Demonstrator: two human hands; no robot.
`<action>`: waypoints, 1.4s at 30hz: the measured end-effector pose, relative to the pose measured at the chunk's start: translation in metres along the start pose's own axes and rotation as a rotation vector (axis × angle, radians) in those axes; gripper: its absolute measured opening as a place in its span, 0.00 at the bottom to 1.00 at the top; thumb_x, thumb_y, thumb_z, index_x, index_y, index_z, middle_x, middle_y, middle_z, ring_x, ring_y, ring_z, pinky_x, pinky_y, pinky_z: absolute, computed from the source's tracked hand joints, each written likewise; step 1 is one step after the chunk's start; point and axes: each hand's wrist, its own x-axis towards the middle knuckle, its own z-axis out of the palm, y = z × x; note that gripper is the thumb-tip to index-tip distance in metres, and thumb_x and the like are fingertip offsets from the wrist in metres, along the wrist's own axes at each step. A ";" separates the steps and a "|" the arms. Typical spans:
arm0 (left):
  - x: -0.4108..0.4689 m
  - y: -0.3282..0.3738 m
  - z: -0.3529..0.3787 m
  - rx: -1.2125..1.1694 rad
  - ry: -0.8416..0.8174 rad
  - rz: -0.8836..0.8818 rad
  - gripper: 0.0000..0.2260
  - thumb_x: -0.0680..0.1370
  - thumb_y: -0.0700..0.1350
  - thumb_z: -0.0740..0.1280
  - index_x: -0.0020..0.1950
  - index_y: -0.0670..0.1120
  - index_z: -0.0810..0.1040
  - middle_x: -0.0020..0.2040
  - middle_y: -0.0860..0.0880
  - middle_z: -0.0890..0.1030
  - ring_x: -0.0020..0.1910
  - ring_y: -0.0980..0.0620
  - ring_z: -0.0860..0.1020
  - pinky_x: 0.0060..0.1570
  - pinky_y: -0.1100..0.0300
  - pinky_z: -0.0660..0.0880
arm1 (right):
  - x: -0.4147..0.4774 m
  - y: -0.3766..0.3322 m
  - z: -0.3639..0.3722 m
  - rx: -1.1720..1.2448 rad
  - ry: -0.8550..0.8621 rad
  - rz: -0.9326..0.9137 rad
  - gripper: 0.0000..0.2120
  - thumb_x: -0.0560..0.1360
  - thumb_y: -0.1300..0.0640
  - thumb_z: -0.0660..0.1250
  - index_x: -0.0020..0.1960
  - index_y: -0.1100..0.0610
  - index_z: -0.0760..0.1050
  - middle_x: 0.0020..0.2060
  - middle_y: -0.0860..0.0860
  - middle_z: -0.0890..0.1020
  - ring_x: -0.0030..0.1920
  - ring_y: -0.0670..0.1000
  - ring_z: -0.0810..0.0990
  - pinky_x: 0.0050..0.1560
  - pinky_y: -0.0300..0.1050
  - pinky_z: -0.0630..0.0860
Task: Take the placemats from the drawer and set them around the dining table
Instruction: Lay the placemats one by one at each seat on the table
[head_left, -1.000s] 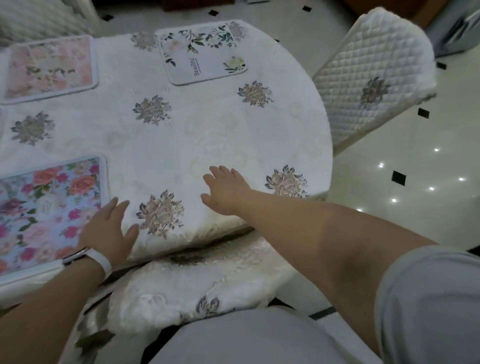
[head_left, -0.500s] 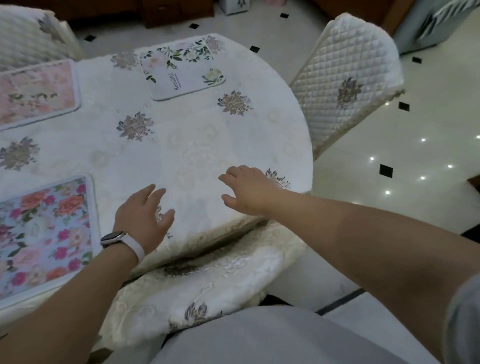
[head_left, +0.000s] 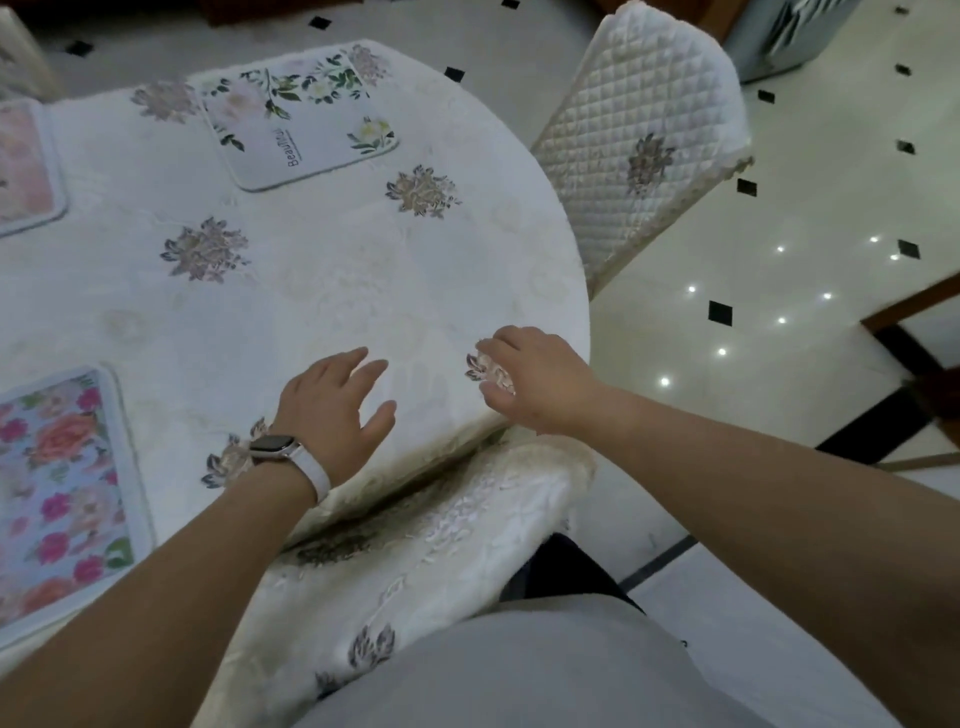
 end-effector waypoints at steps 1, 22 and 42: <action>0.006 0.006 0.002 0.004 -0.006 0.001 0.26 0.75 0.60 0.55 0.68 0.49 0.73 0.69 0.45 0.74 0.66 0.42 0.71 0.61 0.42 0.71 | -0.002 0.008 -0.001 0.006 0.009 -0.003 0.23 0.75 0.46 0.61 0.66 0.56 0.74 0.58 0.53 0.78 0.56 0.57 0.76 0.55 0.53 0.73; 0.194 0.302 0.040 0.047 0.021 0.054 0.25 0.75 0.60 0.57 0.68 0.49 0.73 0.70 0.45 0.73 0.67 0.43 0.71 0.62 0.45 0.70 | -0.046 0.321 -0.086 0.001 0.000 -0.013 0.34 0.74 0.33 0.48 0.75 0.48 0.63 0.76 0.52 0.63 0.75 0.56 0.59 0.73 0.57 0.58; 0.467 0.422 0.057 -0.056 0.013 0.356 0.25 0.75 0.61 0.55 0.67 0.51 0.74 0.69 0.47 0.73 0.64 0.42 0.73 0.61 0.44 0.71 | -0.006 0.518 -0.160 -0.001 0.077 0.410 0.30 0.75 0.37 0.54 0.73 0.51 0.69 0.72 0.53 0.70 0.72 0.58 0.66 0.71 0.56 0.61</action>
